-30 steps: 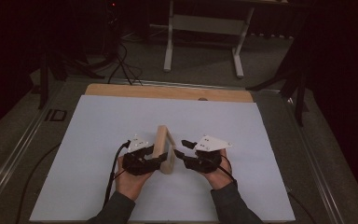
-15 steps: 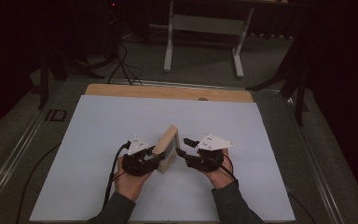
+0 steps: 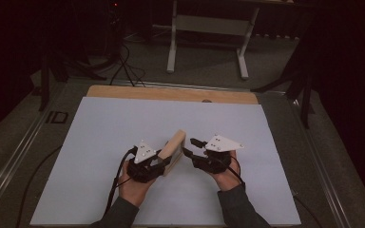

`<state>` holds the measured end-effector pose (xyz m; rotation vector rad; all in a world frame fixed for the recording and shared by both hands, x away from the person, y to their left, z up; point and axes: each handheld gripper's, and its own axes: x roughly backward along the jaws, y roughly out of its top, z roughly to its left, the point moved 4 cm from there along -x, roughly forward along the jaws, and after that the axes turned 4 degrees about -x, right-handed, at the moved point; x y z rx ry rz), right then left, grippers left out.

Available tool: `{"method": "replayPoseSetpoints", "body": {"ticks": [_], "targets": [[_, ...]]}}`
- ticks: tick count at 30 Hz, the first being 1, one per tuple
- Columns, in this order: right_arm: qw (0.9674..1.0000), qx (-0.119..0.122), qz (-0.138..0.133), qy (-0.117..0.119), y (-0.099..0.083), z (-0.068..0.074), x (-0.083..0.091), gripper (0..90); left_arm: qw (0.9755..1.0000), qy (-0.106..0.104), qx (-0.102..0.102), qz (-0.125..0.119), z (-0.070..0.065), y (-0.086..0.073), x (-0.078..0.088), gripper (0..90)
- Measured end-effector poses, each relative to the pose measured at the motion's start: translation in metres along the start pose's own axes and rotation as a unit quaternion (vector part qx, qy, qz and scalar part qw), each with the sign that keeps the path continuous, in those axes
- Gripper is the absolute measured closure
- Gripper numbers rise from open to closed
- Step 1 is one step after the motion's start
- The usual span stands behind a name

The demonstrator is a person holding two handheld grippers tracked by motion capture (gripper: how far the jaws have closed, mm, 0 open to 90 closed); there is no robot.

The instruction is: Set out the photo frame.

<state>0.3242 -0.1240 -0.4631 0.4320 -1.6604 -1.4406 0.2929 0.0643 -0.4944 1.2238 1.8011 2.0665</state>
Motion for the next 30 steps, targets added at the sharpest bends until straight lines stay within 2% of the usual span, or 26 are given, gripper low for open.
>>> {"method": "replayPoseSetpoints", "body": {"ticks": [7,8,13,16,19,30], "targets": [[1.0000,-0.002,-0.005,-0.008,0.001,-0.003,0.002,57.6,0.9999,-0.008,-0.014,-0.004,-0.005,0.000,0.000,60.1],[0.9999,-0.001,-0.006,-0.010,0.001,-0.003,0.002,59.1,0.9996,-0.015,-0.023,-0.006,-0.008,0.000,0.000,60.1],[0.9996,-0.001,-0.006,-0.027,0.000,-0.005,0.002,73.1,0.9987,-0.030,-0.040,-0.008,-0.016,-0.001,-0.001,60.1],[0.9993,0.007,-0.009,-0.035,-0.001,-0.006,0.003,88.0,0.9982,-0.036,-0.047,-0.008,-0.019,-0.001,-0.001,60.1],[0.9988,0.013,-0.003,-0.047,-0.003,-0.007,0.001,89.5,0.9978,-0.042,-0.051,-0.008,-0.022,-0.001,-0.002,60.1],[0.9986,0.007,0.001,-0.053,-0.005,-0.010,-0.010,89.6,0.9968,-0.050,-0.062,-0.005,-0.028,-0.003,-0.002,60.0]]}}
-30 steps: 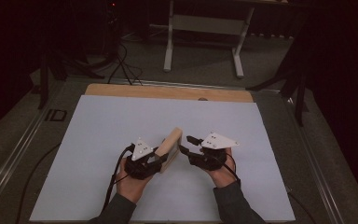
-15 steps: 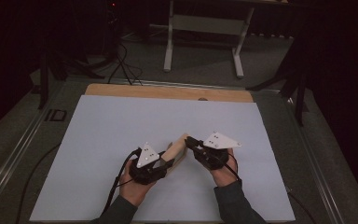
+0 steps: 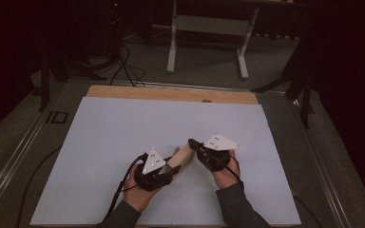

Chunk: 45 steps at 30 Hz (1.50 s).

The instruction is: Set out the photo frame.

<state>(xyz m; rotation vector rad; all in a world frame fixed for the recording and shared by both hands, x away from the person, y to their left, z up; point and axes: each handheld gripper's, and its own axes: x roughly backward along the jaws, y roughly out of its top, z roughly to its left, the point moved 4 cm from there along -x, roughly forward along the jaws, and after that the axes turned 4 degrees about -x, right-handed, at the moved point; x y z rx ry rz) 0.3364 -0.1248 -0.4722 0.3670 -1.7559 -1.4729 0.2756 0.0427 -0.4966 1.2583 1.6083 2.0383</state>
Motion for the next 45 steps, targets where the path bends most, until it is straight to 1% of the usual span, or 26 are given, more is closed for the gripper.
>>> {"method": "replayPoseSetpoints", "body": {"ticks": [6,11,17,28,35,36,38,40,41,42,43,44,45], "targets": [[1.0000,-0.001,0.001,-0.004,0.003,-0.002,-0.006,89.6,1.0000,-0.001,-0.001,0.001,0.000,0.000,0.000,60.0],[0.9999,-0.002,0.003,-0.010,0.004,-0.004,-0.011,89.6,0.9999,-0.002,-0.009,0.003,-0.002,0.000,0.000,60.0],[0.9999,0.000,0.007,-0.014,0.004,-0.003,-0.011,89.6,0.9999,0.001,-0.014,0.003,-0.002,0.000,0.000,59.9],[0.9998,-0.003,0.010,-0.015,0.003,-0.005,-0.008,89.6,0.9999,0.010,-0.005,0.003,0.005,-0.001,0.001,57.9],[0.9998,-0.004,0.011,-0.018,0.003,-0.005,-0.007,89.6,0.9996,0.027,0.001,0.004,0.009,-0.001,0.000,54.4],[0.9998,-0.004,0.011,-0.018,0.003,-0.005,-0.007,89.6,0.9996,0.027,0.001,0.004,0.009,-0.001,0.000,54.1],[0.9998,-0.005,0.010,-0.016,0.004,-0.004,-0.006,89.6,0.9991,0.042,0.004,0.008,0.012,-0.002,0.000,53.6],[0.9998,-0.001,0.011,-0.014,0.004,-0.003,-0.006,89.6,0.9979,0.062,0.013,0.013,0.016,-0.003,0.000,53.9],[0.9998,0.001,0.011,-0.014,0.004,-0.003,-0.006,89.6,0.9982,0.055,0.020,0.013,0.018,-0.004,0.000,53.9],[0.9998,0.001,0.011,-0.014,0.004,-0.003,-0.006,89.6,0.9982,0.055,0.020,0.013,0.018,-0.004,0.000,54.4],[0.9999,0.001,0.010,-0.014,0.004,-0.002,-0.006,89.6,0.9985,0.051,0.016,0.011,0.019,-0.005,0.000,54.4],[0.9999,0.001,0.010,-0.013,0.004,-0.003,-0.006,89.6,0.9984,0.054,0.010,0.011,0.018,-0.005,0.000,55.3],[0.9999,0.000,0.010,-0.012,0.003,-0.003,-0.006,89.6,0.9985,0.053,0.009,0.011,0.018,-0.005,0.000,55.5]]}}
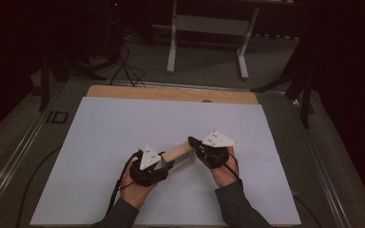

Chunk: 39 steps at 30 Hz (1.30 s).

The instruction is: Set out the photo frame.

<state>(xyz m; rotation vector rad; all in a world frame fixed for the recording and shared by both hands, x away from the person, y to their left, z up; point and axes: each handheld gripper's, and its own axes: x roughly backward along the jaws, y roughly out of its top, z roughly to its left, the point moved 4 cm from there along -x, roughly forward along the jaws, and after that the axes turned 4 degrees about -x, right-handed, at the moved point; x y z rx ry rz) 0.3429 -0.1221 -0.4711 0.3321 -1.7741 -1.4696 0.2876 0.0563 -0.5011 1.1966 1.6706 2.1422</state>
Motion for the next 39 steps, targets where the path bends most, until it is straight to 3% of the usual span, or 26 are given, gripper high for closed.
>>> {"method": "replayPoseSetpoints", "body": {"ticks": [10,20,22,25,39], "targets": [[1.0000,-0.003,0.000,-0.002,0.000,-0.001,-0.001,89.6,1.0000,0.007,-0.006,0.002,-0.003,-0.001,-0.001,56.7],[0.9999,-0.008,-0.005,-0.009,0.001,-0.003,-0.005,89.5,0.9999,-0.004,-0.010,0.010,-0.006,-0.004,-0.002,57.4],[0.9999,-0.012,-0.002,-0.012,0.000,-0.005,-0.006,89.5,0.9997,-0.013,-0.015,0.012,-0.010,-0.006,-0.004,56.8],[0.9998,-0.012,0.004,-0.012,-0.002,-0.005,-0.007,89.5,0.9995,-0.008,-0.029,0.015,-0.014,-0.005,-0.004,56.5],[0.9997,-0.017,0.013,-0.010,-0.001,-0.006,-0.004,89.6,0.9997,0.018,-0.001,0.019,0.001,-0.007,-0.004,54.8]]}}
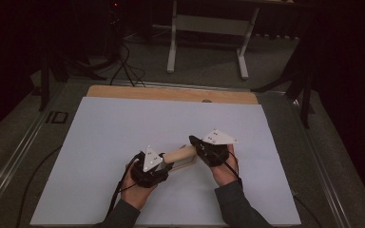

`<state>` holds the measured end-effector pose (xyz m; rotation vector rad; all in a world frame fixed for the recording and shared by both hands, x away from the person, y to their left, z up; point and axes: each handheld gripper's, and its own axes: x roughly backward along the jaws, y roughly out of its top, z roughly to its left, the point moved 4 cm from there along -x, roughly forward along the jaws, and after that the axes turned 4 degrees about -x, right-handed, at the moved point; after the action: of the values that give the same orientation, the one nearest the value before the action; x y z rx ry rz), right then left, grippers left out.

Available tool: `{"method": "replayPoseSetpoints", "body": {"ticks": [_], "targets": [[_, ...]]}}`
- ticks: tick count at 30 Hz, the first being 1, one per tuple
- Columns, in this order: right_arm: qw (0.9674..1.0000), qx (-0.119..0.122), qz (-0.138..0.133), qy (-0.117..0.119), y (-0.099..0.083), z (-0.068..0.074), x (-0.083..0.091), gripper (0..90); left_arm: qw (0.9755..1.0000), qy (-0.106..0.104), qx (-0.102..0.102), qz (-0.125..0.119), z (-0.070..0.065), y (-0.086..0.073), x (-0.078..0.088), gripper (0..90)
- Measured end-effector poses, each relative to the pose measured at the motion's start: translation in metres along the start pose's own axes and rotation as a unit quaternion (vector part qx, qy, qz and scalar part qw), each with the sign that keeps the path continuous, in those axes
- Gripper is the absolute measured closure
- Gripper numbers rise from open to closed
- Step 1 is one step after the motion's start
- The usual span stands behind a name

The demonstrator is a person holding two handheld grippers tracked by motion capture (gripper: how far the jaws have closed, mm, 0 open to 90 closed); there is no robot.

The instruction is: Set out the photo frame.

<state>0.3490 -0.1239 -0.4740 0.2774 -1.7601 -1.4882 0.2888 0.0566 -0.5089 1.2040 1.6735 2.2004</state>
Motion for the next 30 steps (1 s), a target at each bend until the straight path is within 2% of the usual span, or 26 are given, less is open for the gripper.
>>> {"method": "replayPoseSetpoints", "body": {"ticks": [8,15,20,30], "targets": [[1.0000,0.005,-0.001,0.005,0.001,-0.002,0.004,84.8,1.0000,-0.004,0.001,-0.006,0.000,-0.001,0.000,54.1],[0.9993,0.004,-0.018,0.032,0.006,-0.007,0.019,74.8,0.9999,-0.009,0.006,-0.008,0.001,-0.001,-0.001,53.2],[0.9985,0.006,-0.010,0.053,0.004,-0.011,0.025,60.8,0.9999,-0.009,0.010,-0.006,0.003,-0.001,-0.002,52.5],[0.9968,0.004,0.012,0.079,-0.001,-0.014,0.024,47.1,0.9998,-0.010,0.017,-0.007,0.007,-0.001,-0.002,52.6]]}}
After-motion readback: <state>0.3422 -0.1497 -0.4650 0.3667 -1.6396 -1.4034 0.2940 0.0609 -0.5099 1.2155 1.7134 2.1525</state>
